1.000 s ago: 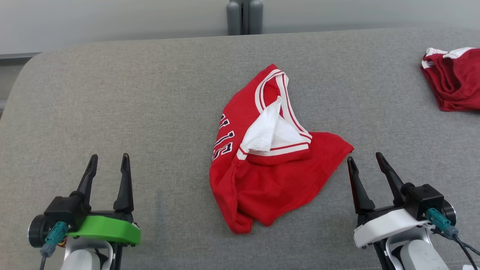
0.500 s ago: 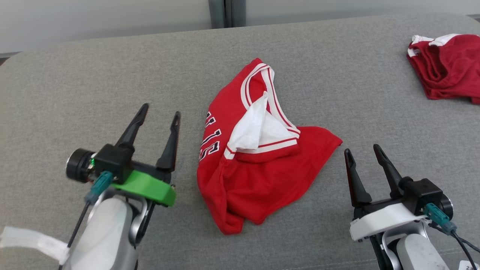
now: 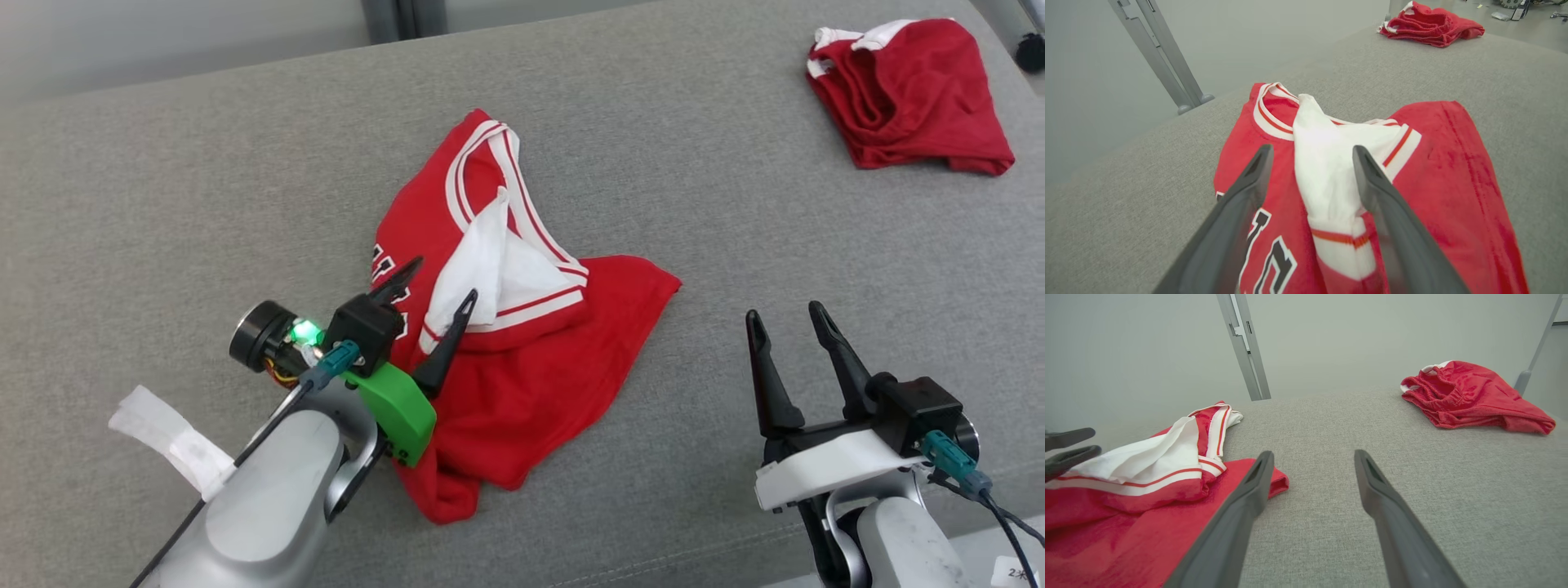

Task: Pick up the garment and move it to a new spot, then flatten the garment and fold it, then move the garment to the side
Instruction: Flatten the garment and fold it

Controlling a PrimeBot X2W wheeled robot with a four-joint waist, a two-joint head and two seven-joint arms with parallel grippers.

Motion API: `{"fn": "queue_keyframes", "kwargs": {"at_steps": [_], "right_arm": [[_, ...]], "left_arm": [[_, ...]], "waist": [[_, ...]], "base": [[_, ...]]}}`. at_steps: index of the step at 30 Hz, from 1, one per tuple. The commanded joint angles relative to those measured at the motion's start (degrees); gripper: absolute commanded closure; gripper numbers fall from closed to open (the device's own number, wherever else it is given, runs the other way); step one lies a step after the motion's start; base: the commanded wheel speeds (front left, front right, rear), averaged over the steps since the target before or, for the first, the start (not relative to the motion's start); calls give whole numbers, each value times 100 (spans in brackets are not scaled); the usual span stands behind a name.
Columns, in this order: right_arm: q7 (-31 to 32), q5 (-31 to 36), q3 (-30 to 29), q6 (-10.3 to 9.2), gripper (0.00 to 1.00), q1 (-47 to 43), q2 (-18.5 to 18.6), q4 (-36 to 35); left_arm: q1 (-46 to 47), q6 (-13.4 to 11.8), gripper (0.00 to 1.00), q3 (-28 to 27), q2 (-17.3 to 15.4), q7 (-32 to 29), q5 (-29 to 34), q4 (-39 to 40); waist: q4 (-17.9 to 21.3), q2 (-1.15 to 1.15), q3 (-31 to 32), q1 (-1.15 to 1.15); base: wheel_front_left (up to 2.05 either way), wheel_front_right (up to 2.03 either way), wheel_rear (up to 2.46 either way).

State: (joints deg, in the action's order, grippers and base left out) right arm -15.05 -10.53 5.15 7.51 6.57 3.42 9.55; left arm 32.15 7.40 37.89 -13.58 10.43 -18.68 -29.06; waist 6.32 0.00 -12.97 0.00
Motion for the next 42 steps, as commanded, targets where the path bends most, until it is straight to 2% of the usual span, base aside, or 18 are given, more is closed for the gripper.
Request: {"fn": "queue_keyframes", "kwargs": {"at_steps": [1, 7, 8, 9, 15, 21, 25, 30, 34, 38, 39, 40, 42], "right_arm": [[-15, -45, -36, -4, 0, 56, -10, -7], [-15, -28, -112, -3, 0, 23, -37, -6], [-15, -26, -112, -3, 0, 30, -33, -17], [-14, -21, -106, -3, 0, 39, -37, -42], [-15, 12, -170, -3, 0, -39, -48, -116], [-16, 81, -200, -3, 0, -109, -44, -77], [-16, 109, -213, -3, 0, -96, 3, -26], [-15, 129, -213, -3, 0, -117, 40, 64], [-15, 127, -216, -3, 0, -150, 68, 140], [-15, 135, -234, -3, 0, -180, 98, 212], [-16, 133, -252, -3, 0, -182, 108, 230], [-15, 132, -278, -3, 0, -196, 124, 258], [-15, 132, -286, -3, 0, -212, 143, 283]], "left_arm": [[-53, 13, 0, 95, -73, -42, -101, -109], [-175, 13, 0, 385, -211, -184, -277, -543], [-154, 13, 57, 429, -205, -174, -314, -587], [-106, 13, 100, 453, -205, -107, -336, -598], [224, -54, 100, 249, -64, 318, -511, -455], [199, -294, 100, -386, -85, 473, -746, 52], [-212, -504, 100, -1063, -163, 476, -887, 512], [-1122, -640, 100, -1912, -53, 480, -923, 1036], [-1901, -668, 100, -2471, 177, 480, -850, 1235], [-2470, -548, 100, -2794, 432, 480, -693, 1200], [-2576, -516, 85, -2823, 490, 479, -634, 1144], [-2651, -474, 0, -2879, 543, 480, -448, 1103], [-2656, -428, 0, -2981, 625, 481, -331, 1125]], "waist": [[260, 0, -148, 0], [428, 0, -194, 0], [444, 0, -190, 0], [455, 0, -186, 0], [344, 0, -126, 0], [-40, 0, -64, 0], [-306, 0, -15, 0], [-556, 0, 59, 0], [-669, 0, 112, 0], [-771, 0, 166, 0], [-805, 0, 180, 0], [-872, 0, 204, 0], [-951, 0, 233, 0]], "base": [[0, 0, 0], [0, 0, 0], [0, 0, 0], [0, 0, 0], [0, 0, 0], [0, 0, 0], [0, 0, 0], [0, 0, 0], [0, 0, 0], [0, 0, 0], [0, 0, 0], [0, 0, 0], [0, 0, 0]]}}
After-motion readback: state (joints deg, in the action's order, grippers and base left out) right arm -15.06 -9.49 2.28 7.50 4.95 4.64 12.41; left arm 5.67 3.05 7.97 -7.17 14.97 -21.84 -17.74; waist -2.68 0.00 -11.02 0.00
